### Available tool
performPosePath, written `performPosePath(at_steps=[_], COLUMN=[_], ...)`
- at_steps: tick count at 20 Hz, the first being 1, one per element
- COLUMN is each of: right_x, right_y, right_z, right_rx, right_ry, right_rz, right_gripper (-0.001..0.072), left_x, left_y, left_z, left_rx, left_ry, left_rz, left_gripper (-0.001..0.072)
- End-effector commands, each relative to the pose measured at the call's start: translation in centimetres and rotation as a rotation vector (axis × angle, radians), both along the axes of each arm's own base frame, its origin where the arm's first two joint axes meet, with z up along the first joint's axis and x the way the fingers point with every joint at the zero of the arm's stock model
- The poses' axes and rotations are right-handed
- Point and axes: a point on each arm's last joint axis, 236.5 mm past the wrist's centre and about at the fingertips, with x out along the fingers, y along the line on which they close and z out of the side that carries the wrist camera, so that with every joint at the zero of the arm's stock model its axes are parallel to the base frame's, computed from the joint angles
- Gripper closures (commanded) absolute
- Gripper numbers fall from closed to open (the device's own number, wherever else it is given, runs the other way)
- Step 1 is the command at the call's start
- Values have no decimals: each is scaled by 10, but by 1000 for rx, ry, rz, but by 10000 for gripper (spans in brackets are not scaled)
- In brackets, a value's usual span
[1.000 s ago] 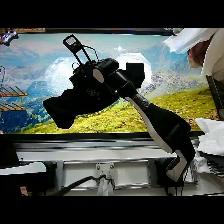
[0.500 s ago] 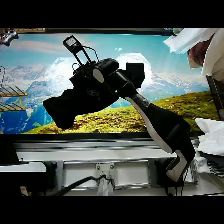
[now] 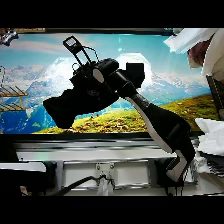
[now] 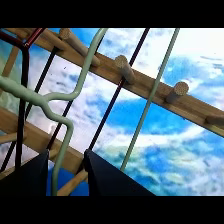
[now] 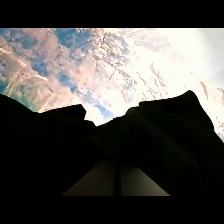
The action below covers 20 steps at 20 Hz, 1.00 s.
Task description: Fold the clothes and pants, and hang the long-sleeved shirts on hangers.
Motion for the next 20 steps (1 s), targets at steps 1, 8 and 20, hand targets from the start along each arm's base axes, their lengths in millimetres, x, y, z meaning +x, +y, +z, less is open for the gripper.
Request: performPosePath(at_steps=[1,8,20], right_x=[0,0,1], right_y=[0,0,6], right_z=[-1,0,6], right_rx=[-1,-1,40], right_ry=[1,-1,-4], right_rz=[0,0,-4], right_gripper=[694,694,695], left_x=[4,2,26], left_y=[4,10,-9], left_z=[1,-5,10], left_rx=[12,15,79], left_ry=[-11,-7,22], left_rz=[-5,-2,-163], left_gripper=[479,590,693])
